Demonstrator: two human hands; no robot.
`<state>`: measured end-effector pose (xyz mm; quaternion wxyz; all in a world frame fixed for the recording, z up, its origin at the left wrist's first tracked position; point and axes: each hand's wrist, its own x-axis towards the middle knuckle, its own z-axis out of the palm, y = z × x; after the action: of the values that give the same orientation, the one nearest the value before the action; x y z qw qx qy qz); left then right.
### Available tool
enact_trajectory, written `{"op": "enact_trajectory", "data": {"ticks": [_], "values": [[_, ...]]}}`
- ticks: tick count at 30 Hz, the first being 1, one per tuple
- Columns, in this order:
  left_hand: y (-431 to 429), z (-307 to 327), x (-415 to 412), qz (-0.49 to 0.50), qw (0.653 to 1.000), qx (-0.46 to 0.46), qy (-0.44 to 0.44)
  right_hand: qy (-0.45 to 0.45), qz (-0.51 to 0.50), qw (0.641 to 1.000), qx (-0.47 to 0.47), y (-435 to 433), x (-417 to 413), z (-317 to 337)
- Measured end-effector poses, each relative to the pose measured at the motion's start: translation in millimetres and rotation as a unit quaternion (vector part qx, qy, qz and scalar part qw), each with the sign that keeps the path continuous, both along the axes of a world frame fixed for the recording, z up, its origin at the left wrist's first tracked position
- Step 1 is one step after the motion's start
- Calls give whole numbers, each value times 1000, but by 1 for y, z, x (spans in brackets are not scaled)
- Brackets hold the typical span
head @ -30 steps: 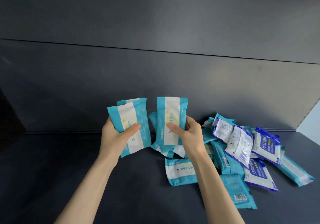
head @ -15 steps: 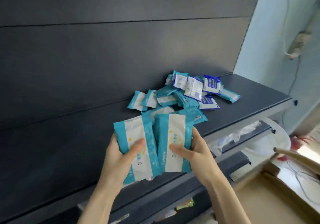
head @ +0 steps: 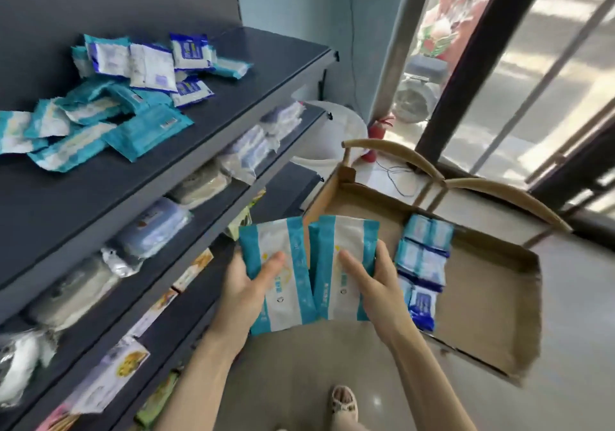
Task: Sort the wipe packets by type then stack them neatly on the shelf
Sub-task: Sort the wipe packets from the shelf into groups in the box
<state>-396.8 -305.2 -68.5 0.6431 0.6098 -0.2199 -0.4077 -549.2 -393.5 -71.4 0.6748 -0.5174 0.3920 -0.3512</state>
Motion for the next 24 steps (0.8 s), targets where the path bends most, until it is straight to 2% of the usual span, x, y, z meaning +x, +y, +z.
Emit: {"op": "enact_trajectory", "data": {"ticks": [6,12,18,24], "values": [[-72,-34,-92,-128,991,50,-4,65,-135,989,3,-34,-119,-29],[-130,-79,-180,-215,969,119,35,96,-208,971,66,-71,-210,-72],[-175,-103,-216,-229,955,174,67,107,-215,965,102,-110,-243,-96],[-240,-127,-209,-214,955,201,41,115,-212,961,131,-171,-237,-124]]}}
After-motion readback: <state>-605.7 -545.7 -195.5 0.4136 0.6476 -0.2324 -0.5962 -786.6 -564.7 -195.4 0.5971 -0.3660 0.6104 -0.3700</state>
